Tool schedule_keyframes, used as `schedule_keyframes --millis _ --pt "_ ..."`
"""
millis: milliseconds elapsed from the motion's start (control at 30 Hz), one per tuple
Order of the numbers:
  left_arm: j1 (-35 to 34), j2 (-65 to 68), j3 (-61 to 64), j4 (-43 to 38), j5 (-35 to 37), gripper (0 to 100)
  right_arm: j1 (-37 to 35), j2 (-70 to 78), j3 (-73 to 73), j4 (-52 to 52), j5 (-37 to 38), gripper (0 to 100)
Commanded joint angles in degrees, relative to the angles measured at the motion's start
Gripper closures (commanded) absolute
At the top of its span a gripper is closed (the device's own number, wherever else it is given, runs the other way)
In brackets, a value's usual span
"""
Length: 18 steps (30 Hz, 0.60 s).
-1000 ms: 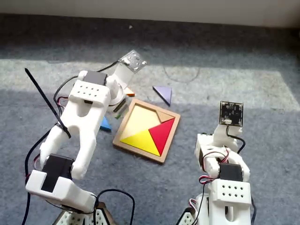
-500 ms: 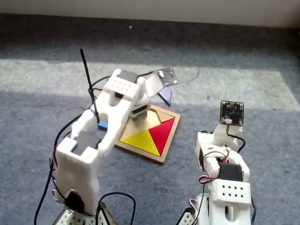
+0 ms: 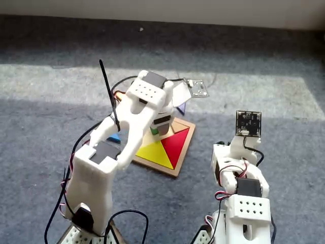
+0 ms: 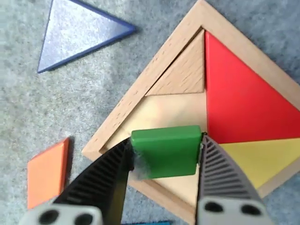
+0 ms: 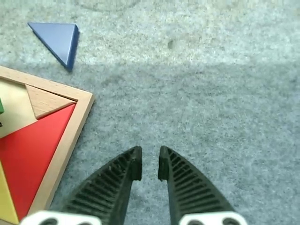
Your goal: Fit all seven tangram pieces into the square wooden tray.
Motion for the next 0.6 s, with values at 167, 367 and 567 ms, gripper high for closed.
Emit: schedule_keyframes --millis 167,367,567 --pt "1.1 -0.7 -2.7 0.7 -0.2 82 0.7 -0.8 -0.2 -1.2 0.7 92.1" --pt "1.3 -0.4 -2.8 0.7 -0.2 79 0.7 -0.8 -0.2 -1.2 0.7 92.1" --pt "0.8 -0.4 -2.7 0.7 -0.1 74 0.7 -0.8 -0.2 -1.2 0.7 92.1"
